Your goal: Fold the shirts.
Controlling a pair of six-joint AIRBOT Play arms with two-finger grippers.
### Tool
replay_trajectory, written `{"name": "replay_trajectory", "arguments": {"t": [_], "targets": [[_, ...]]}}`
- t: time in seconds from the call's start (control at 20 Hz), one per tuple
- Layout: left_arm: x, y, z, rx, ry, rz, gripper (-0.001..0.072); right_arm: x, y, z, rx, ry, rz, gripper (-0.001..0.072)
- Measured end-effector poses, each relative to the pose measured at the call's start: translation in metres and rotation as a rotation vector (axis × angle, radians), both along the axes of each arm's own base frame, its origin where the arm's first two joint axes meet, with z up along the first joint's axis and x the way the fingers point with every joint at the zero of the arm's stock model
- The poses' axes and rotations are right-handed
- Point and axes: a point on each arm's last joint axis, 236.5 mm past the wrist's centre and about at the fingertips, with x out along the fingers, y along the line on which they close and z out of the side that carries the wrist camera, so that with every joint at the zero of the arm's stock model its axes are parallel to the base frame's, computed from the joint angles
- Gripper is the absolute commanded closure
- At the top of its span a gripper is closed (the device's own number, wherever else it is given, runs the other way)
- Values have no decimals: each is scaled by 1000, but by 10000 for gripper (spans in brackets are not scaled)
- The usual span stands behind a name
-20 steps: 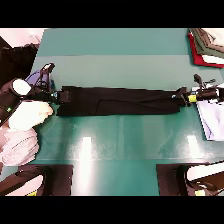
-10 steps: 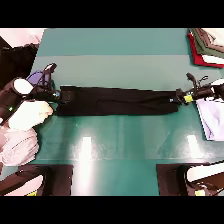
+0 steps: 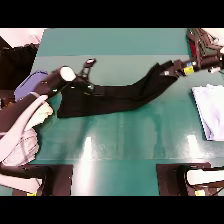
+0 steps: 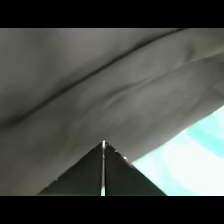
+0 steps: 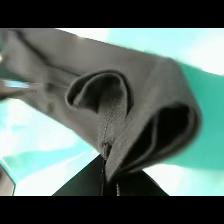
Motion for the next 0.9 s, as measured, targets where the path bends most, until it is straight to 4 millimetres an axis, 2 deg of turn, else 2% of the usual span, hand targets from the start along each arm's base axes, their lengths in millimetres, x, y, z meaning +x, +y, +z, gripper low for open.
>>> {"name": "replay_trajectory", "arguments": {"t": [0.1,0.2,0.35,0.45,0.6,0.7,0.8,0.9], "targets": [[8,-26,-14,-7,10,-33,684,-2,38,33,3,-75,68,697],[14,-43,-27,-14,20,-50,684,-5,69,59,8,-142,114,698],[23,-50,-36,-20,22,-46,684,-14,108,91,23,-225,173,698],[29,-47,-37,-20,23,-40,684,-19,126,103,34,-261,196,698],[38,-35,-30,-17,25,-33,686,-24,148,112,52,-290,217,697],[47,-19,-19,7,2,-28,685,-26,162,112,61,-296,231,698],[56,4,0,44,-39,-20,685,-27,176,107,69,-293,246,698],[67,38,25,95,-101,5,685,-28,193,99,76,-284,266,698]]}}
